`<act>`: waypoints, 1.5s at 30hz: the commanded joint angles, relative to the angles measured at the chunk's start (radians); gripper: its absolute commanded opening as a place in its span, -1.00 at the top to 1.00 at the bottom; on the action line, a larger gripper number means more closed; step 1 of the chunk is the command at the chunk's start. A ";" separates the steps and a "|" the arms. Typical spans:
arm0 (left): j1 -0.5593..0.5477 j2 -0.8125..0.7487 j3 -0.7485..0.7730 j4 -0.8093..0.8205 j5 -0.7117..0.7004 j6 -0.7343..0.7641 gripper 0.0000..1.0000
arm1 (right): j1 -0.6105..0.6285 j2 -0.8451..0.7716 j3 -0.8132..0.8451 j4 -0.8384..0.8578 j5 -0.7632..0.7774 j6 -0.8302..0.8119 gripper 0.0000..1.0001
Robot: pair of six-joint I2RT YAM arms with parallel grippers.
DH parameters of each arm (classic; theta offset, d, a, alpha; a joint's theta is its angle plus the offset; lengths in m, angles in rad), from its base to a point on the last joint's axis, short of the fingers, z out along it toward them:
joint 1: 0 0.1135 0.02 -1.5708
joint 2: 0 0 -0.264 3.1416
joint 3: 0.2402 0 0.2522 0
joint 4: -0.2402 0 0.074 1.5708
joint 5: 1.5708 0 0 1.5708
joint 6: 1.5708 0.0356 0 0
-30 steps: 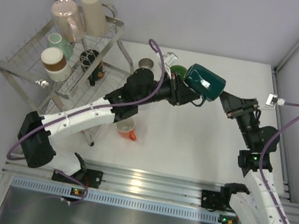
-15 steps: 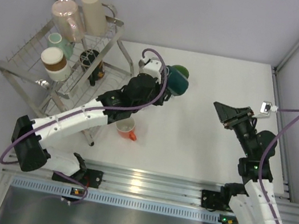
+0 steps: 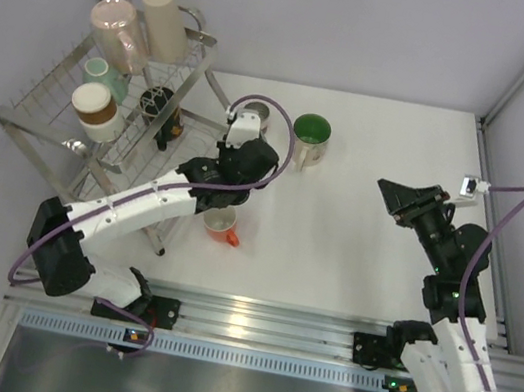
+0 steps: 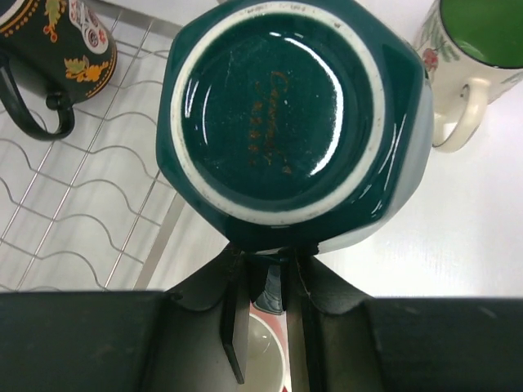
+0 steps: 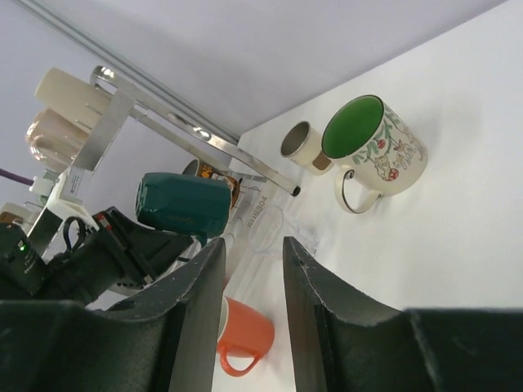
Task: Load the cups into the dish rack
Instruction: Place the cup upside down on the dish rack
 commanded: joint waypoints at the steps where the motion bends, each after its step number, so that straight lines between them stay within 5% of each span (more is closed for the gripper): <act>1: 0.045 -0.015 0.047 0.009 -0.030 -0.109 1.00 | 0.012 -0.019 0.069 -0.029 0.024 -0.054 0.30; 14: 0.274 0.036 0.034 -0.011 0.051 -0.138 1.00 | 0.012 -0.030 0.080 -0.042 0.053 -0.074 0.30; 45: 0.386 0.232 0.076 -0.006 -0.053 -0.114 1.00 | 0.012 -0.094 0.100 -0.138 0.114 -0.184 0.30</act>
